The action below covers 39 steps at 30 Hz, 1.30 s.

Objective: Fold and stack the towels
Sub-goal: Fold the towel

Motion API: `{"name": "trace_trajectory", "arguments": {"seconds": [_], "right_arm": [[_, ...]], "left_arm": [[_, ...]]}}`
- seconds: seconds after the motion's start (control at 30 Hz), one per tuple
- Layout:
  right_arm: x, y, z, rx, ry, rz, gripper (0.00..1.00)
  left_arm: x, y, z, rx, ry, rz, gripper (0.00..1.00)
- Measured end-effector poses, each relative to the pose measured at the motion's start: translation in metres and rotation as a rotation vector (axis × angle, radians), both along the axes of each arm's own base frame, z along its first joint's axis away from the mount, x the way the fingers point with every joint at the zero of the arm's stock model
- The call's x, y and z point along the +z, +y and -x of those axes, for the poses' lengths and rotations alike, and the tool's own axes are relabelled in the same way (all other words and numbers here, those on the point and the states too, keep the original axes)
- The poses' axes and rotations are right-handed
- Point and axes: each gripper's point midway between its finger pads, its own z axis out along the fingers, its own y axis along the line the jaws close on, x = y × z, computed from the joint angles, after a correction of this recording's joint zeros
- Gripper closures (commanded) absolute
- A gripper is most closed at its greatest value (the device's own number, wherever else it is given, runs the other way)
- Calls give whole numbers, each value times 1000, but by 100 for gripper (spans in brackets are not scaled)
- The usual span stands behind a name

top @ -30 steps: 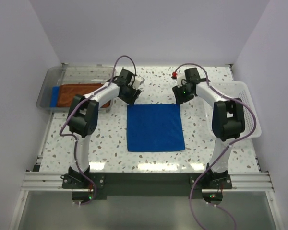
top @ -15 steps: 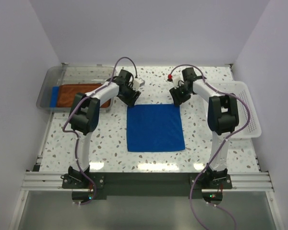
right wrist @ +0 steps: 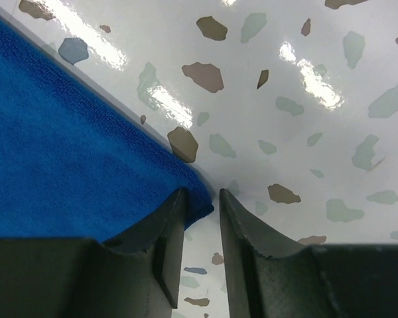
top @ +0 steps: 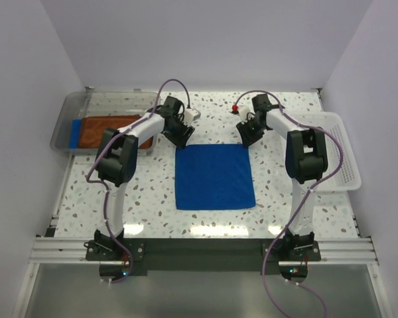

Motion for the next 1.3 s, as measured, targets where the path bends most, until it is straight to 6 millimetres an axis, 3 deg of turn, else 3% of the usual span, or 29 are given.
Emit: {"name": "trace_trajectory", "arguments": {"seconds": [0.13,0.37,0.57,0.67,0.93,1.3], "right_arm": [[-2,0,1,15,10,1,100],[-3,1,1,37,12,-5,100],[-2,2,2,45,11,-7,100],[-2,2,2,46,11,-8,100],[-2,2,2,46,11,-8,100],[-2,2,1,46,11,-8,100]], "left_arm": [[0,0,1,-6,2,1,42],[6,-2,2,-5,7,27,41],[49,-7,0,-17,-60,95,41],[60,-8,0,-21,-80,107,43],[35,3,11,-3,-26,42,46],[11,3,17,-4,14,-3,52]]}}
